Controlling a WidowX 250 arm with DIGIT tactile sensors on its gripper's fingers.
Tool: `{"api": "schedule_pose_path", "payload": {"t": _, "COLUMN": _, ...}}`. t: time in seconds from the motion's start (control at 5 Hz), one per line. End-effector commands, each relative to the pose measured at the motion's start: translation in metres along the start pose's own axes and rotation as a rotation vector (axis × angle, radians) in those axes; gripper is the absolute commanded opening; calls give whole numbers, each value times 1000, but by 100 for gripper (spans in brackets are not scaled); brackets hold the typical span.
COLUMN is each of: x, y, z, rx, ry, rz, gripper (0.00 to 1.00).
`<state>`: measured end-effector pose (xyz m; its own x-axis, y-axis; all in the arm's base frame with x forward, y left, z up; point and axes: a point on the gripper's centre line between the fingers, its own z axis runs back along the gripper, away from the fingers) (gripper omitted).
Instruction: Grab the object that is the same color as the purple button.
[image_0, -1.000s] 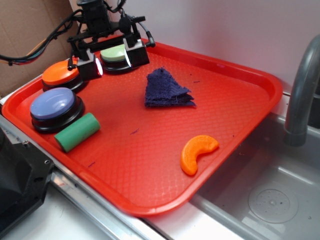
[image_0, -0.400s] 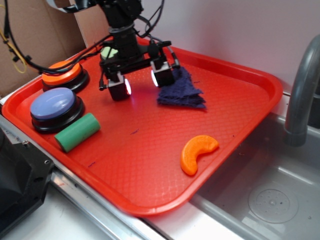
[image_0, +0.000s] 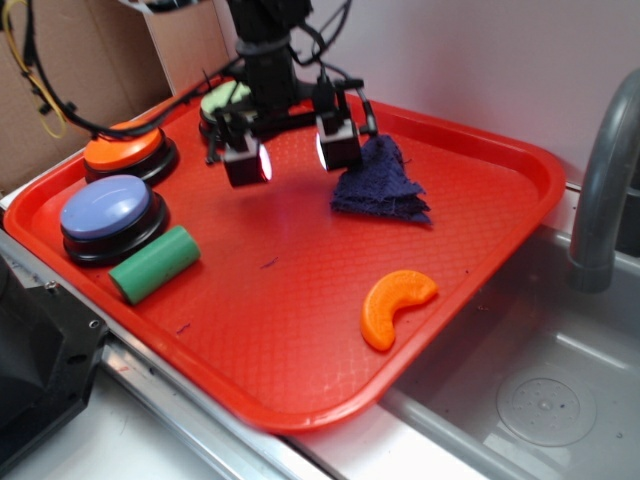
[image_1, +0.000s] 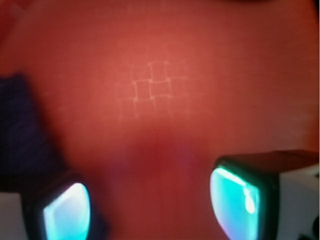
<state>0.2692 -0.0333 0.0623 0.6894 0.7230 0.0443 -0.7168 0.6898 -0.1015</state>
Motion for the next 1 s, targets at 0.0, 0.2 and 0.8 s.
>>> {"api": "schedule_pose_path", "payload": {"t": 0.0, "x": -14, "y": -12, "z": 40, "rx": -46, "ry": -104, "rz": -83, "gripper": 100}}
{"api": "schedule_pose_path", "payload": {"t": 0.2, "x": -8, "y": -42, "z": 18, "rx": -68, "ry": -118, "rz": -102, "gripper": 100}}
{"api": "schedule_pose_path", "payload": {"t": 0.8, "x": -1, "y": -70, "z": -33, "rx": 47, "ry": -47, "rz": -160, "gripper": 100}}
